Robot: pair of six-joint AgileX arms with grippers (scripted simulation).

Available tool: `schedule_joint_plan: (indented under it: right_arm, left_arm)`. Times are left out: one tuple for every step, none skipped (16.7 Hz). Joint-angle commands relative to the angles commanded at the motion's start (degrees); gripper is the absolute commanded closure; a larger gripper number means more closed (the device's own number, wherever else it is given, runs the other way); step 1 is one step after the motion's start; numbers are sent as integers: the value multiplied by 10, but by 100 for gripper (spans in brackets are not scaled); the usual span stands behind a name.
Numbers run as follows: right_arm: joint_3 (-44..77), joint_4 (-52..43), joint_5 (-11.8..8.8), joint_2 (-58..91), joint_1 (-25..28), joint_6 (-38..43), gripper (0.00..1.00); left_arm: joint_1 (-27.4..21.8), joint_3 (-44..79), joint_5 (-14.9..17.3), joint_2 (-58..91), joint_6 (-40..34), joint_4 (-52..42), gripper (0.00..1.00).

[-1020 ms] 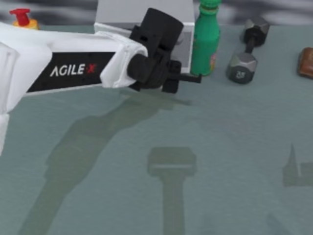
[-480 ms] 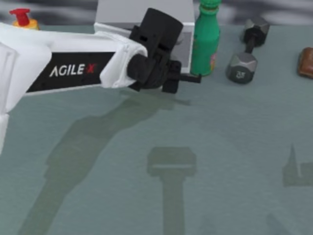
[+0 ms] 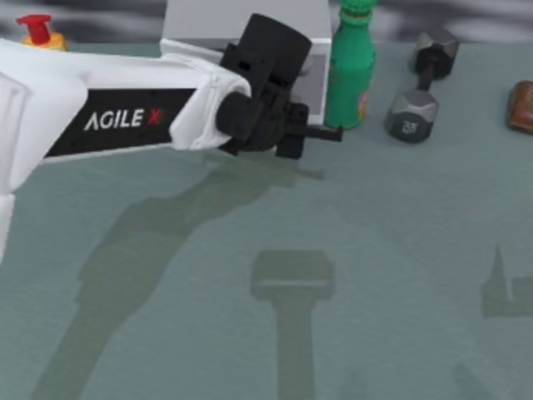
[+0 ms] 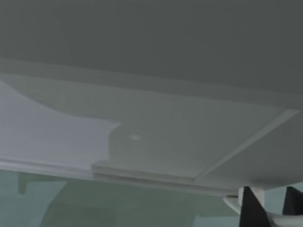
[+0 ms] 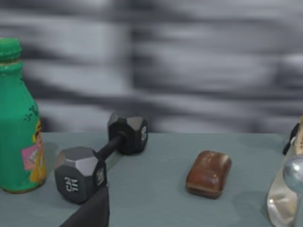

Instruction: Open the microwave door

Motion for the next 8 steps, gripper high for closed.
schedule_joint_plan:
  right_arm:
    - [0, 0, 0, 0, 0, 0, 0]
    - [0, 0, 0, 0, 0, 0, 0]
    - [0, 0, 0, 0, 0, 0, 0]
    - [0, 0, 0, 0, 0, 0, 0]
    - [0, 0, 0, 0, 0, 0, 0]
    - [0, 0, 0, 0, 0, 0, 0]
    - [0, 0, 0, 0, 0, 0, 0]
    - [0, 0, 0, 0, 0, 0, 0]
  left_arm:
    - [0, 0, 0, 0, 0, 0, 100]
    - [0, 0, 0, 0, 0, 0, 100]
    - [0, 0, 0, 0, 0, 0, 100]
    - [0, 0, 0, 0, 0, 0, 100]
    - [-5, -1, 4, 3, -3, 0, 100]
    - [-4, -3, 5, 2, -2, 0, 100]
    - [-3, -8, 8, 0, 3, 1, 100]
    - [-1, -15, 12, -4, 9, 4, 100]
